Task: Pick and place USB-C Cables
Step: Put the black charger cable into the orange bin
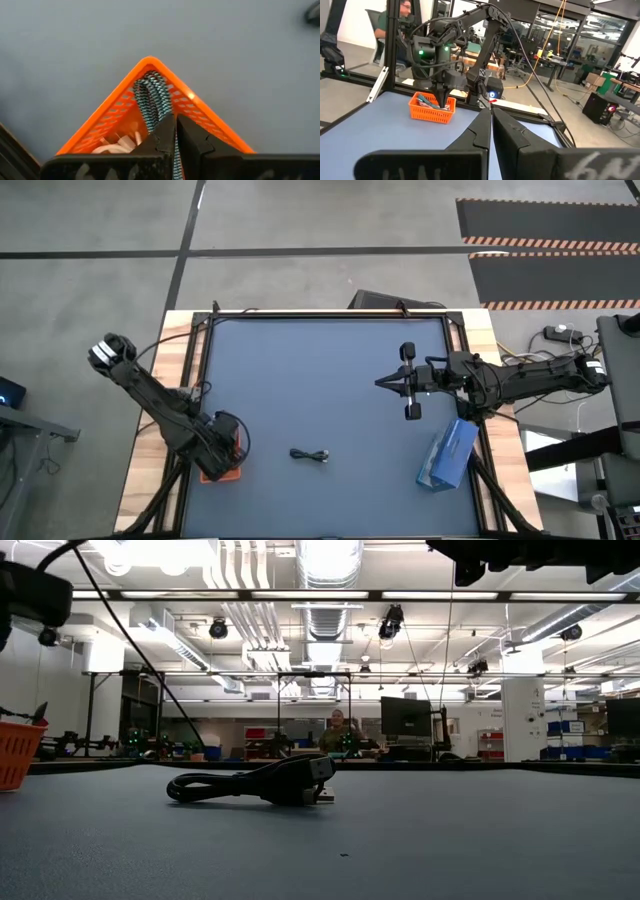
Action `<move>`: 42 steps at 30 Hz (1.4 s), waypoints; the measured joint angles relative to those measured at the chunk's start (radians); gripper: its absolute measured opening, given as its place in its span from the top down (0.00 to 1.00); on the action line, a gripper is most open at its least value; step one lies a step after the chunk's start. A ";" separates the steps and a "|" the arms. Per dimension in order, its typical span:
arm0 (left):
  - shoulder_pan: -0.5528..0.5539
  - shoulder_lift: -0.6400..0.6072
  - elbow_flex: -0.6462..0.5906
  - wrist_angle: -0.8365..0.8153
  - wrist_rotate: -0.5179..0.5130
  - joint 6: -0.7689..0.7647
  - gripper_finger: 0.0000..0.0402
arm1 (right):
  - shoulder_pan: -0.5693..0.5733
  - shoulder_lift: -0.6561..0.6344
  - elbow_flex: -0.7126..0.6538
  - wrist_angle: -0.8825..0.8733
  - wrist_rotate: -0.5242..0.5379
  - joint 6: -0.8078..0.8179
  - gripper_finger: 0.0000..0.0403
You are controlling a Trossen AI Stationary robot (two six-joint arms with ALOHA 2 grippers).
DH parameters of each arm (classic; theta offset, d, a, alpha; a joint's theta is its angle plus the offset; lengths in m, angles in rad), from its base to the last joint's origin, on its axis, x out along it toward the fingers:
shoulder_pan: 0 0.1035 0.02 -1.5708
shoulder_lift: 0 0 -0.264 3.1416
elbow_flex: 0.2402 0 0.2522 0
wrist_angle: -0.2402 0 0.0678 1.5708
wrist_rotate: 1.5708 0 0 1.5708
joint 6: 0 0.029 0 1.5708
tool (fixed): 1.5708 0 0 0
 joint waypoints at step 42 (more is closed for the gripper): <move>0.378 0.290 0.094 0.881 -0.222 1.146 1.00 | 0.127 0.000 -0.032 -0.014 -0.002 -0.102 0.98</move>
